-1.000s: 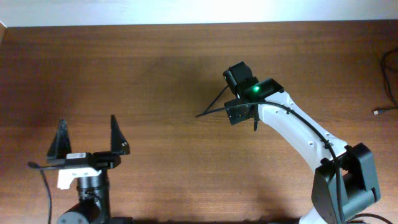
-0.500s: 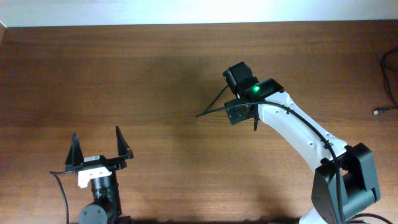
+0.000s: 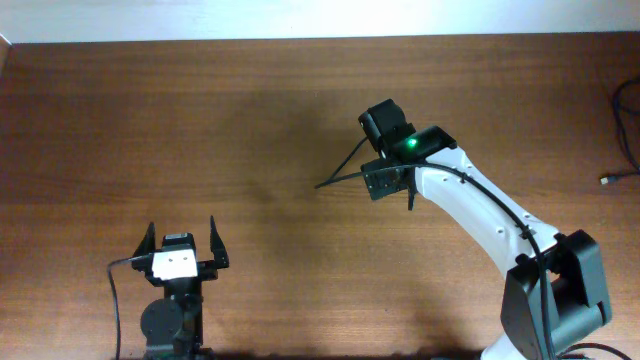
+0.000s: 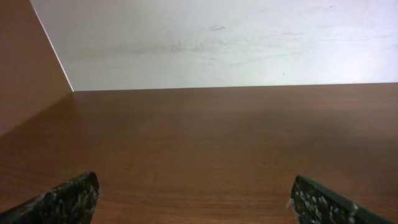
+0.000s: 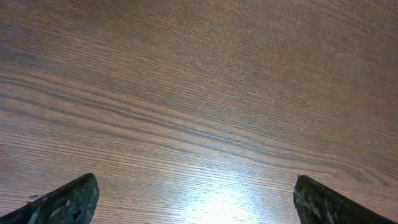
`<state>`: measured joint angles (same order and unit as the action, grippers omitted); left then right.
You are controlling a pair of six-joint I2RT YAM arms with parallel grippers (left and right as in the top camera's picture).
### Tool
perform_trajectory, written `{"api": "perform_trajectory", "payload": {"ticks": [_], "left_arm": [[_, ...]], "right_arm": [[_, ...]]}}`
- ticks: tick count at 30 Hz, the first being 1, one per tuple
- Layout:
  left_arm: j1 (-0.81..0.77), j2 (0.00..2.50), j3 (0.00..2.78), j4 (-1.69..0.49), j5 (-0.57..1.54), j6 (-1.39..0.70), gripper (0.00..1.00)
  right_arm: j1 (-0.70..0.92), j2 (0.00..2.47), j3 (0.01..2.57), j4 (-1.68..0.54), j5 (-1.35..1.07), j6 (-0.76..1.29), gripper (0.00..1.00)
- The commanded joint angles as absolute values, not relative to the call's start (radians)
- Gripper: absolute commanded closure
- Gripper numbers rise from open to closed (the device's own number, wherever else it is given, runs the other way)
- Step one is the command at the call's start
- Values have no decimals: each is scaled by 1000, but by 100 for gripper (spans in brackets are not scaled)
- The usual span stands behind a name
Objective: Untangle cables
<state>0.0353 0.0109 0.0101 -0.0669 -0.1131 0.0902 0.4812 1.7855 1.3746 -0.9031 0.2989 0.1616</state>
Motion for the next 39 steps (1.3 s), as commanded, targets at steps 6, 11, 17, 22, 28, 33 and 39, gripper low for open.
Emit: {"api": "perform_trajectory", "payload": {"ticks": [6,11,17,22,28,33,39], "left_arm": [[31,5,9,-72,-128,107,1],[31,5,9,-72,-127,107,1],[31,5,9,-72,-128,107,1],[31,5,9,-72,-128,107,1],[31,5,9,-72,-128,107,1],[31,5,9,-72,-128,107,1],[31,5,9,-72,-128,107,1]], "right_arm": [[482,1787,1376,-900,310,174,1],[482,1786,1376,-900,311,173,1],[465,1483,1368,-621,422,173,1],[282,1059,1026,-170,313,31,1],[7,464,465,59,138,-23,1],[-150,80,150,94,8,-18,1],[-157,3,26,107,-91,-19,1]]}}
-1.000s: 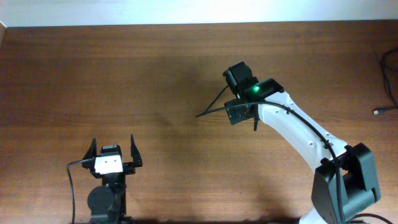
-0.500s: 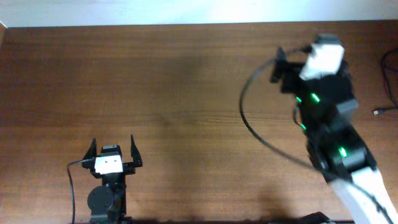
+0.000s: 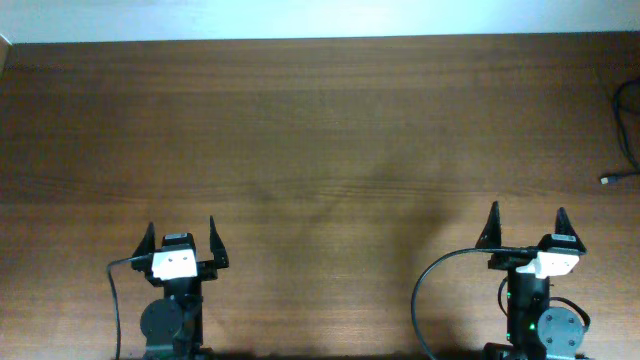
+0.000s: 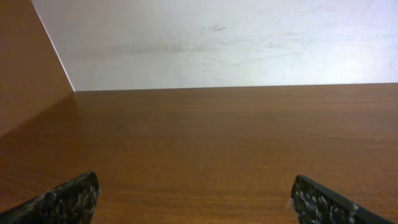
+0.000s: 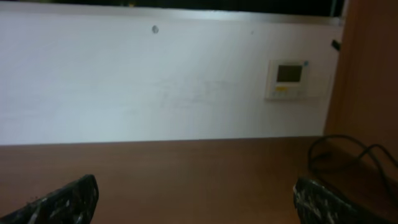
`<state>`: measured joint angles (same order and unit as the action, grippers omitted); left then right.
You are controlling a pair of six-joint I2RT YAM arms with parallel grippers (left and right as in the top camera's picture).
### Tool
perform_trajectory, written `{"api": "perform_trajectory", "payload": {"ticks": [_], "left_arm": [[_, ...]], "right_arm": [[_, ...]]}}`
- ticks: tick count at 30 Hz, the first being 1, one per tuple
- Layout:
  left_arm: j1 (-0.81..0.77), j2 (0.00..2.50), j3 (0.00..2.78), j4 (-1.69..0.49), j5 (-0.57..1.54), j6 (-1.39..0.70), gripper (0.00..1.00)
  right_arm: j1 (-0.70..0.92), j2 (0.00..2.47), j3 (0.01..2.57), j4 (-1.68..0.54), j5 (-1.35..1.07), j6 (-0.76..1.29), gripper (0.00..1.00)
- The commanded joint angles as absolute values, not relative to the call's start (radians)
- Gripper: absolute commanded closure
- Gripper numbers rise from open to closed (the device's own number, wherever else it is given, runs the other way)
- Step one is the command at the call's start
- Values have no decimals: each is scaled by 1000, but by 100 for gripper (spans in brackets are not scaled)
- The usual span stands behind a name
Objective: Untangle cables
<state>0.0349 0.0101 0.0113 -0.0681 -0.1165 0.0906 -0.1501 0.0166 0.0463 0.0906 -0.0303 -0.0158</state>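
A thin black cable (image 3: pixel 626 125) lies at the table's far right edge, its small plug (image 3: pixel 606 180) resting on the wood; its loops (image 5: pixel 348 152) also show at the right of the right wrist view. My left gripper (image 3: pixel 181 239) sits open at the front left, nothing between its fingers (image 4: pixel 68 199). At the front right my right gripper (image 3: pixel 526 222) is also open and empty, its fingers (image 5: pixel 323 200) spread wide. Both are far from the cable.
The brown wooden table (image 3: pixel 300 130) stretches to a white wall (image 4: pixel 217 43) at the back. A wall thermostat (image 5: pixel 287 79) shows in the right wrist view. Each arm's own black lead curls by its base (image 3: pixel 425 290).
My right arm has drawn back from the table's middle, where it reached out facing down at the wood, to its base at the front right, now facing the wall. The left arm has not moved.
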Motion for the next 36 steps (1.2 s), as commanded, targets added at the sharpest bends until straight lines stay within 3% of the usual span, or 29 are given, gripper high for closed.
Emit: {"api": "perform_trajectory", "payload": {"ticks": [1,11,20,36], "left_arm": [[31,5,9,-72,-127,107,1],[31,5,9,-72,-128,107,1],[31,5,9,-72,-128,107,1],[31,6,9,-72,-128,107,1]], "right_arm": [[-157,3,10,126,-136,-19,1],[-68,3,6,-77,18,89,1],[-68,3,6,-80,0,-24,1],[-73,4,6,-81,12,-22,1]]}}
